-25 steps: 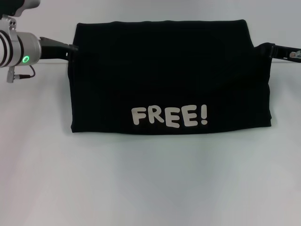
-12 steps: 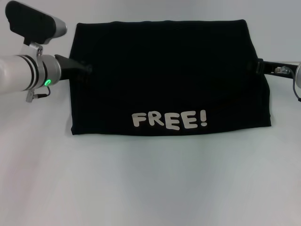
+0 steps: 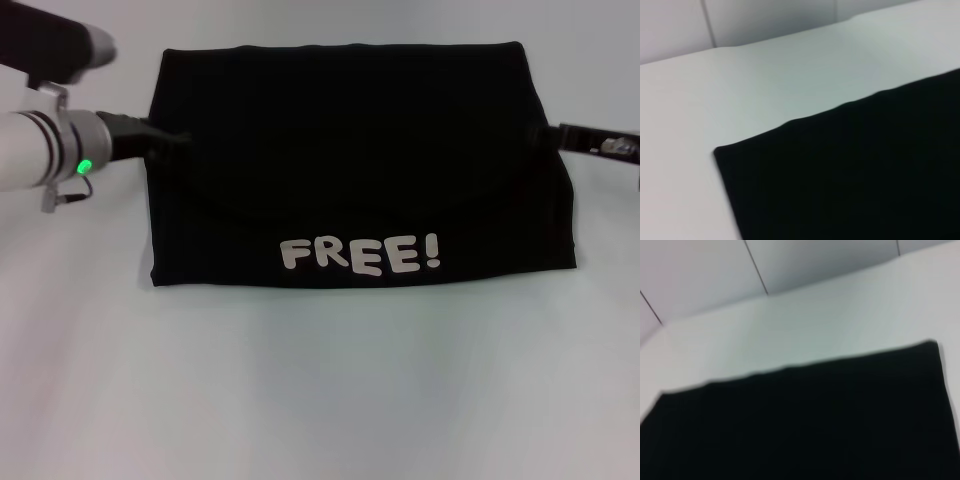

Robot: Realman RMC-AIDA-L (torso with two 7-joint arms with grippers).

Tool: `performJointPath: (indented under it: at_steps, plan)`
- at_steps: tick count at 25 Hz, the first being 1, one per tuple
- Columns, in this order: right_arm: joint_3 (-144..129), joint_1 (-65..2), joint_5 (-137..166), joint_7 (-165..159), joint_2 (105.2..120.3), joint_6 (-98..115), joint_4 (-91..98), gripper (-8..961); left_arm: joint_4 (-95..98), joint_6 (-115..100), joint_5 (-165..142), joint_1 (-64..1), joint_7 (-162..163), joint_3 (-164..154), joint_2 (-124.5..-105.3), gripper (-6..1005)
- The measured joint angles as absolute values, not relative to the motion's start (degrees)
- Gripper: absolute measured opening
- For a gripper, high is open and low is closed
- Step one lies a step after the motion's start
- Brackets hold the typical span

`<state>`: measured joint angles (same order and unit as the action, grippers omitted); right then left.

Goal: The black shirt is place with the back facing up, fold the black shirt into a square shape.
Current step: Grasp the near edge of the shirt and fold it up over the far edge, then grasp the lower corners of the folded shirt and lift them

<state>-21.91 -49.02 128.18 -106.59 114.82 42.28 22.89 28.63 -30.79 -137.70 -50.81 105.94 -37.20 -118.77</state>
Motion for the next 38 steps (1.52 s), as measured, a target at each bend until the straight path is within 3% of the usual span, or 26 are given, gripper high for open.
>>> performJointPath:
  at_steps: [7,12,17,21,29,38]
  plan:
    - [-22.15,-44.41,121.41,-106.57,114.58,53.59,28.70,578,43.40,-48.26,-137.31,-43.38,117.82,-38.11,-119.01,624]
    - [-22.34,-40.92,119.58,-105.03,114.34,64.94,32.10,691,53.72,-60.68,-133.85,-36.95,120.01,-37.90,-120.80,811]
    - [-22.98,-39.24,119.22,-103.45,113.58,74.69,33.41,755,57.57,-66.96,-129.52,-32.17,119.33,-38.14,-121.75,914]
    - [-24.72,-38.87,119.32,-104.19,112.61,75.61,32.93,750,56.02,-67.65,-128.72,-29.91,119.02,-38.19,-121.77,913]
    - [-25.31,-39.37,119.67,-106.39,112.17,75.29,33.25,747,50.01,-68.14,-129.11,-29.12,122.76,-37.76,-120.43,910]
    - [-30.25,-40.56,119.69,-106.56,112.57,73.23,33.31,747,42.89,-67.11,-129.56,-31.91,125.10,-38.02,-119.54,908]
